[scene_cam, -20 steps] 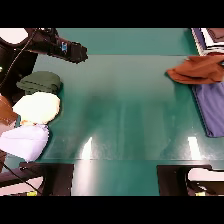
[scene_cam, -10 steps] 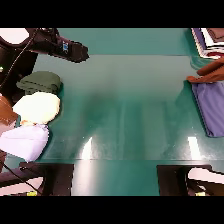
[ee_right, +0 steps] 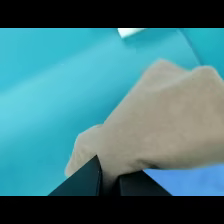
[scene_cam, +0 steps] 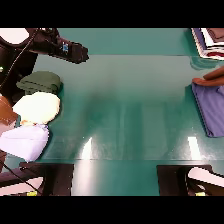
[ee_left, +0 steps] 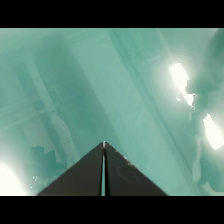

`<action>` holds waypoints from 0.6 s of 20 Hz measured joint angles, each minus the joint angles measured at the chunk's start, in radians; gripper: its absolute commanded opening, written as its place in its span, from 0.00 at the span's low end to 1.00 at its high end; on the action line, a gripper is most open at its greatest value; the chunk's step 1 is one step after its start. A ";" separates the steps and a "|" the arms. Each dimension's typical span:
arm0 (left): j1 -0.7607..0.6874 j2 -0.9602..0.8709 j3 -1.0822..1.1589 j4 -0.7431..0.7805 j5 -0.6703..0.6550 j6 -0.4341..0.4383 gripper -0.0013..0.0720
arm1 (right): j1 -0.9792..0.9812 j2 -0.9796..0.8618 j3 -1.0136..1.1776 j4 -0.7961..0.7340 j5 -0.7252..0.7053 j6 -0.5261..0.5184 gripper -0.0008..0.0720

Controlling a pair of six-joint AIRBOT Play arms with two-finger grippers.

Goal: Fold the shirts.

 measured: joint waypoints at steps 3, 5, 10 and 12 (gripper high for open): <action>0.000 0.000 0.000 0.002 -0.001 0.003 0.05 | -0.033 0.031 -0.090 -0.065 0.074 0.021 0.04; 0.000 0.000 0.000 0.002 -0.001 0.009 0.05 | -0.055 0.065 -0.185 -0.109 0.103 0.029 0.04; 0.000 0.000 0.000 0.003 -0.002 0.024 0.05 | -0.125 0.159 -0.422 -0.214 0.133 0.035 0.93; 0.000 0.000 0.000 0.003 -0.002 0.026 0.05 | -0.159 0.178 -0.478 -0.242 0.145 0.037 0.87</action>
